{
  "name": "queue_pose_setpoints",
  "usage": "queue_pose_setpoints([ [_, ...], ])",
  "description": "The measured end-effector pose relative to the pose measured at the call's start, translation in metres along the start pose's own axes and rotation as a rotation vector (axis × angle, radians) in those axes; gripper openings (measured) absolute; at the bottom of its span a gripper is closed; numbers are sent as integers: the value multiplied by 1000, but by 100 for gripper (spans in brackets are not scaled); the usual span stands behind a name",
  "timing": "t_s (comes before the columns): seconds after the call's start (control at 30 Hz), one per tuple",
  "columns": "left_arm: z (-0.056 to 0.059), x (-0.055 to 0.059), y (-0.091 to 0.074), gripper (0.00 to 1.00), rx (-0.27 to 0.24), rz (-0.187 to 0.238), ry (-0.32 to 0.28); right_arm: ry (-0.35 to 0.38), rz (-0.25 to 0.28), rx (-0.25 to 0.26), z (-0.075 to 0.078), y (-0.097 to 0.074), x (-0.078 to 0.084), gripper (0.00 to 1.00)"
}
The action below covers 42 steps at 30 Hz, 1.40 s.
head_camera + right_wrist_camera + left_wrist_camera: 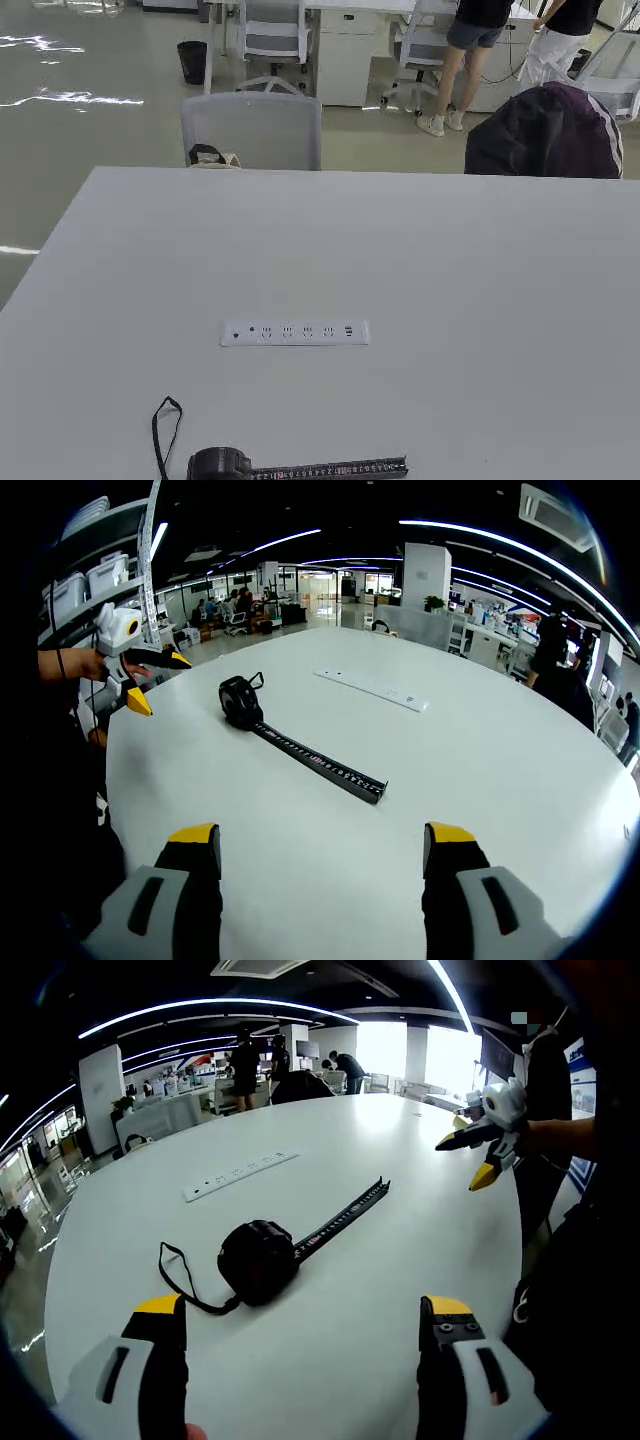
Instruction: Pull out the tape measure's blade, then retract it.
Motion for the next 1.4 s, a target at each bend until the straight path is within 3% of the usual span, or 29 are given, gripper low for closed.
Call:
queue_pose_setpoints([
  [0.47,14,2,-7,99,-48,37,-52,50,23,34,-8,-7,-3,86],
  [0.77,12,6,-17,99,-91,54,-75,68,25,53,-8,-12,1,86],
  [1.17,17,4,-12,99,-105,59,-78,70,24,59,-11,-18,5,86],
  [1.4,17,-1,-11,99,-160,70,-117,73,33,67,-11,-18,3,85],
])
Point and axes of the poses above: the centre of the closed fingertips' face, and the gripper's own axes: y roughly forward along the fingers, z roughly to its right, x roughly out of its underside, the point moved 2 cm from there along -y, roughly backward along the fingers, and after that the axes turned 11 degrees about x, right-handed, at the moved point
